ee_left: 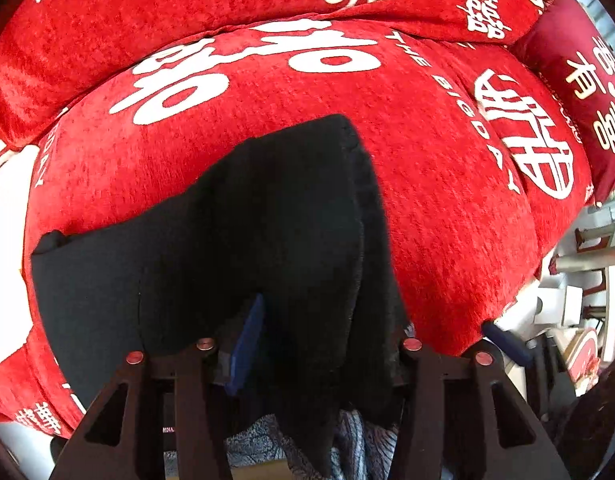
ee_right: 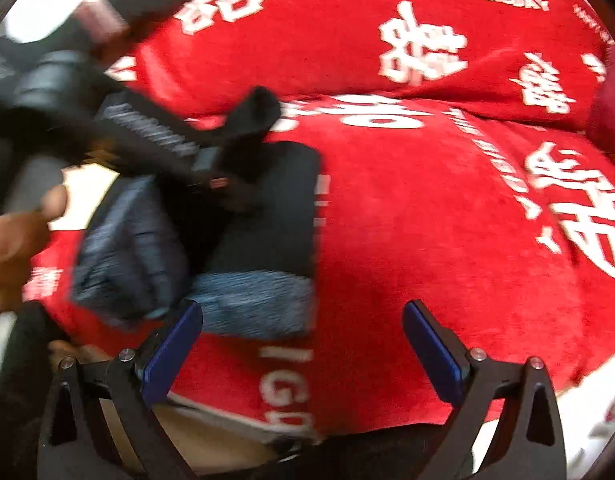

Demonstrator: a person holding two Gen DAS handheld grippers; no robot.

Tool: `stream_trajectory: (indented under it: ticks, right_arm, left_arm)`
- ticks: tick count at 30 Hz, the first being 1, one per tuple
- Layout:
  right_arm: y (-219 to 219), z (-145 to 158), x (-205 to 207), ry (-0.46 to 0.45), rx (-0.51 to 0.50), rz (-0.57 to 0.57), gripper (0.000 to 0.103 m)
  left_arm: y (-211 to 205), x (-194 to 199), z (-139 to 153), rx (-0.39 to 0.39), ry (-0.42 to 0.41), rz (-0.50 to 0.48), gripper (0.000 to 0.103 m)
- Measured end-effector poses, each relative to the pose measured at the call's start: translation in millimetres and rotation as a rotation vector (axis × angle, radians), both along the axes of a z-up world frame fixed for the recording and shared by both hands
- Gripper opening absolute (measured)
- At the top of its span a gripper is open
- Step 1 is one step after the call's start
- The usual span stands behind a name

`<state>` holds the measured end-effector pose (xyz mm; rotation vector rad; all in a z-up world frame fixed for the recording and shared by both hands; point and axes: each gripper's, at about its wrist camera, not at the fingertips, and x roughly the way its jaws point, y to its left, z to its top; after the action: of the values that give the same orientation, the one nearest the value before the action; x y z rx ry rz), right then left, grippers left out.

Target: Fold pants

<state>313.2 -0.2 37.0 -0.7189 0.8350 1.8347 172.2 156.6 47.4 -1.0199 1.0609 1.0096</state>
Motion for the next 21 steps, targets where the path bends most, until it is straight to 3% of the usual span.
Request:
stream_trajectory:
  ticks: [6, 9, 10, 12, 17, 21]
  right_arm:
    - [4.0, 0.1, -12.6, 0.172, 0.000, 0.070, 0.101]
    - [12.8, -0.1, -19.5, 0.234, 0.011, 0.098, 0.101]
    - [16.3, -0.6, -21.0, 0.249, 0.004, 0.102, 0.101]
    - [25.2, -1.3, -24.4, 0.286, -0.011, 0.117, 0.101]
    - [33.2, 2.3, -20.4, 0.407, -0.026, 0.142, 0.101]
    - [29.6, 2.0, -11.1, 0.475, -0.040, 0.146, 0.102]
  left_arm:
    - [-5.6, -10.8, 28.9, -0.045, -0.199, -0.028, 0.050]
    - [-11.5, -22.3, 52.8, 0.049, -0.176, -0.044, 0.054]
    - [-13.2, -27.1, 56.5, 0.071, -0.163, -0.040, 0.072]
    - [-19.9, -44.9, 62.9, 0.136, -0.142, -0.003, 0.085]
    - [-35.4, -99.9, 53.7, 0.147, -0.156, 0.084, 0.085]
    - [-48.0, -134.9, 25.5, 0.156, -0.064, 0.155, 0.085]
